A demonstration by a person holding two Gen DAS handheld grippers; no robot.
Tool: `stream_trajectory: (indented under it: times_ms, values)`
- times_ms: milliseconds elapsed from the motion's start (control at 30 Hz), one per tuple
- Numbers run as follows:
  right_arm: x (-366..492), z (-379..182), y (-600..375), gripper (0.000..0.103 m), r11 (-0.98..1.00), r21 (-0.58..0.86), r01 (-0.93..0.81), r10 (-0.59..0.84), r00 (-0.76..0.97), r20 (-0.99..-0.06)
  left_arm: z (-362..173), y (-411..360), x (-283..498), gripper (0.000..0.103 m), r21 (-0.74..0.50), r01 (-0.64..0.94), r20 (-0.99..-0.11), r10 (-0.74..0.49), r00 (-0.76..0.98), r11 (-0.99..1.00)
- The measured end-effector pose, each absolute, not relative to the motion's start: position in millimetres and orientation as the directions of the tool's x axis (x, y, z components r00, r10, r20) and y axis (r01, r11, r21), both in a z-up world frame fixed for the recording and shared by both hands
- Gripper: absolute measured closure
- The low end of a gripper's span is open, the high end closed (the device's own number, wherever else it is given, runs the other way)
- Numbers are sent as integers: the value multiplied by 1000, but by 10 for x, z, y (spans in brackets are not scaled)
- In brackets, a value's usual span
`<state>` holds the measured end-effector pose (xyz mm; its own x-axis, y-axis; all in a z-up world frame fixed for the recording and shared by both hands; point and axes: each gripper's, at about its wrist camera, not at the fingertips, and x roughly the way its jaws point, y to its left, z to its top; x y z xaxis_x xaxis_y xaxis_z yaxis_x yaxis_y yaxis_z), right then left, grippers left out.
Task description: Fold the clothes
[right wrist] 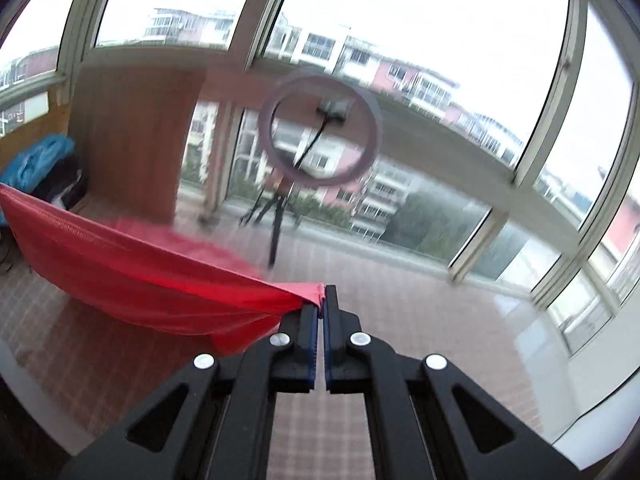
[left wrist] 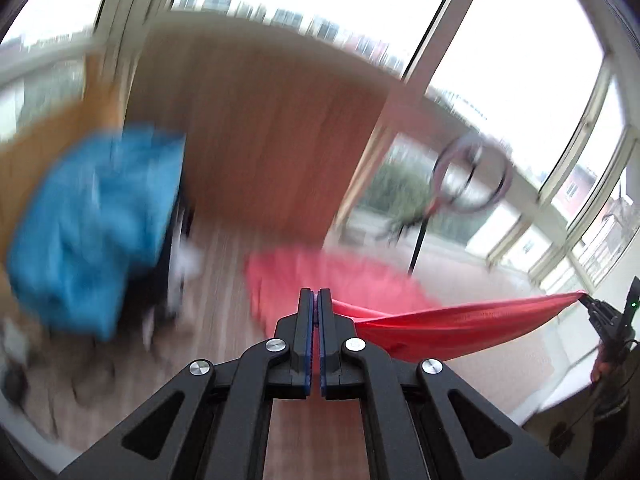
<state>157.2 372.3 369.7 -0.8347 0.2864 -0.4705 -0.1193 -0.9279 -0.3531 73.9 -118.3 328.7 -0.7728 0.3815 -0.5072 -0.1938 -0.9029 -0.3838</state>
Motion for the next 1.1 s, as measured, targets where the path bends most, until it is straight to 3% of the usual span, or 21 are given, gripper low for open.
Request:
stream_trajectory:
  times_ms: [67,167,300,567,800,933,1100]
  values:
    - [1609,4305,3641,101,-911,-389,-137,299,-869,-394,3896,-1221,813,102,-355,-229,-423,374,-825,-907]
    - [1794,4751,3515,101,-874,-466,-137,313,-892,-325,4323,-1257,1033,102,-312,-258,-382,369,-847,-914]
    - [2113,4673,3488,101,-861,-502,-78,284,-893,-349,4138,-1257,1395,102,-265,-273,-432,367,-824,-925]
    - [2697,3098,3441,101,-862,-492,122,207,-801,-562,2485,-1183,2147,102,-233,-196,-635,302,-711,-953]
    - [3054,1401,3415,101,-918,-325,227,127,-609,-783,886,-1252,2579,102,-290,-17,-801,253,-543,-957]
    - [3172,771,3423,101,-942,-227,246,79,-496,-865,438,-1262,2742,102,-278,34,-840,226,-494,-960]
    - [3221,486,3365,101,-936,-216,277,73,-448,-891,221,-1203,2839,102,-252,52,-858,199,-473,-966]
